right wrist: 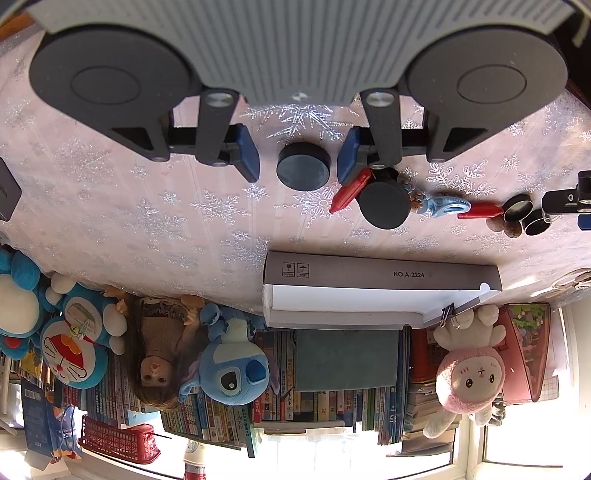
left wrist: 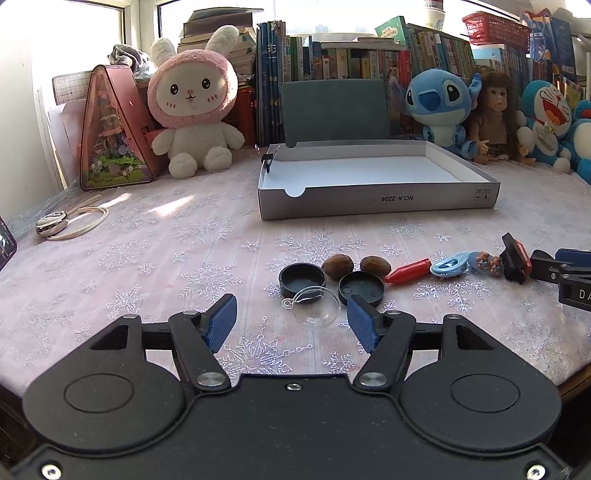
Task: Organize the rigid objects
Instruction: 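Close the left gripper on the clear plastic dome while the right gripper grasps a black puck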
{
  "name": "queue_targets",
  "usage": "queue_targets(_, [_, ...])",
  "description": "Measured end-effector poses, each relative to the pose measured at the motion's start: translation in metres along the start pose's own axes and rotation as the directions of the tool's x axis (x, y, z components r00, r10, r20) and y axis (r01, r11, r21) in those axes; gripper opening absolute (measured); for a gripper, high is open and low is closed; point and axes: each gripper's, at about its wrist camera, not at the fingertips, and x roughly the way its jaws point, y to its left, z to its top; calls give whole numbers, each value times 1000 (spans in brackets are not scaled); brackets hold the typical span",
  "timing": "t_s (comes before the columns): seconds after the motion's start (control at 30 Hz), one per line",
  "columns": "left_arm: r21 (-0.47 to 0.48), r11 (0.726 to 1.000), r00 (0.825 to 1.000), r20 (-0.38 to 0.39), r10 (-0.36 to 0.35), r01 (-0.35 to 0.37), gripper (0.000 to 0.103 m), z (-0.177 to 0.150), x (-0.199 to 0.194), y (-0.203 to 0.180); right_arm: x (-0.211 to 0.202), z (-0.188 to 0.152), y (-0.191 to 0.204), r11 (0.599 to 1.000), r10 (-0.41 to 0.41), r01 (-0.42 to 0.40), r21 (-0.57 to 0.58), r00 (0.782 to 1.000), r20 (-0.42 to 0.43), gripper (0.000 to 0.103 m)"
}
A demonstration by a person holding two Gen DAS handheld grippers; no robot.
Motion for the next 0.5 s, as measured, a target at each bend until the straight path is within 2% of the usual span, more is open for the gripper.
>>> queue_targets(0.17, [-15,999,999,-19,-32,31,54,3,8,2,-1,0,-3,1000,-8,8,2,1000,0,53])
queue_targets(0.27, [13,999,999,-21,-35,35,42,2,10,-1,-2,0,-4,1000,-6,6,1,1000,1,53])
queue_targets(0.37, [36,998,999,-22,-42,43,33,1,10,-4,-2,-1,-3,1000,-4,4,-8,1000,1,52])
queue_targets(0.5, [33,998,999,-22,-46,47,33,0,8,-6,-2,-1,-1,1000,12,-12,-16,1000,-6,42])
